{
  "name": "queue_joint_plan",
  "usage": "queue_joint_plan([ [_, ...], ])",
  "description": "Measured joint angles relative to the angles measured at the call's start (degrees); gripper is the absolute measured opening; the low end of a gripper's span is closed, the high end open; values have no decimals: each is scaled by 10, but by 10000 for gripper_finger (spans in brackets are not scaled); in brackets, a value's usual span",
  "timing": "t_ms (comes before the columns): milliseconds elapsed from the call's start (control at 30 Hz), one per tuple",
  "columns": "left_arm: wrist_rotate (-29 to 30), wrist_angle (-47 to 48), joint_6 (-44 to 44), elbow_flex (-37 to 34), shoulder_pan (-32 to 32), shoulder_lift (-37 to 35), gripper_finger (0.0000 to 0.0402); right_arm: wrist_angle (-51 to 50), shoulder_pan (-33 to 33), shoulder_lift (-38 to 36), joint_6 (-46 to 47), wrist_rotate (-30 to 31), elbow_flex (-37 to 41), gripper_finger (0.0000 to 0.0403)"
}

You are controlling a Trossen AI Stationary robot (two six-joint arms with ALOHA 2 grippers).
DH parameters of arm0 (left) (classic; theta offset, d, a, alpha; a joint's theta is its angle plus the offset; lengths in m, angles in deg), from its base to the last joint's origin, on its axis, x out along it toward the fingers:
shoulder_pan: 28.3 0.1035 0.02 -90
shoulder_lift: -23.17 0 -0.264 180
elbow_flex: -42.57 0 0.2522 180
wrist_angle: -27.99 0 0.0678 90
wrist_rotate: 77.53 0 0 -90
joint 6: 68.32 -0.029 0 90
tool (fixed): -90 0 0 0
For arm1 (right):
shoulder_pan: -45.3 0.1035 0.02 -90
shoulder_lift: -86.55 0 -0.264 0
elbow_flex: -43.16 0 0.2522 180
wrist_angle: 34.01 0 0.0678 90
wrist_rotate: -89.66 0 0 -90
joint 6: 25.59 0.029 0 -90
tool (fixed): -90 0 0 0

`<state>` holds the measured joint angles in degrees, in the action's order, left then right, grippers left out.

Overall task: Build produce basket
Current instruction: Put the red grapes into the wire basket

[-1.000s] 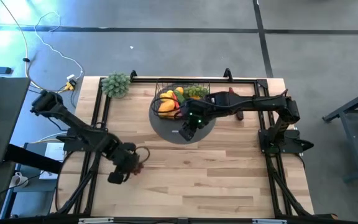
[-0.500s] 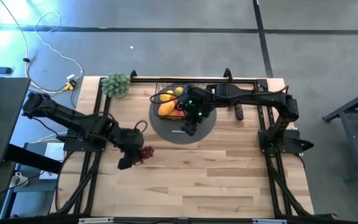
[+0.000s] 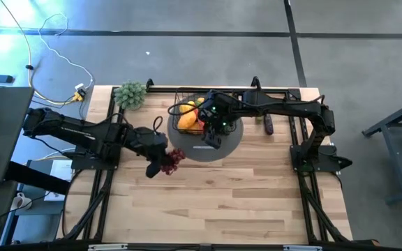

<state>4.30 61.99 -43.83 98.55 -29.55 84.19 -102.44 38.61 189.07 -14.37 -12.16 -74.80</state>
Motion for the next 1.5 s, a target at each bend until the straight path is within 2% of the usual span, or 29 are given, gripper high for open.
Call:
queue_joint_plan([
  [133, 0, -25, 36, 0, 22, 0, 10, 20, -12, 0, -44, -4, 0, 233],
  [267, -5, -51, 90, 0, 40, 0, 10, 63, -18, 0, -126, -4, 0, 246],
  [500, -40, -107, 188, 0, 64, 0, 10, 136, -11, 0, -327, -23, 0, 248],
  [700, -40, -134, 245, 0, 80, 0, 10, 134, -7, 0, -420, -49, 0, 248],
  [967, -38, -204, 290, 0, 100, 0, 10, 134, -7, 0, -464, -71, 0, 248],
  [1500, -32, -321, 324, 0, 100, 0, 10, 165, -7, 0, -434, -71, 0, 248],
])
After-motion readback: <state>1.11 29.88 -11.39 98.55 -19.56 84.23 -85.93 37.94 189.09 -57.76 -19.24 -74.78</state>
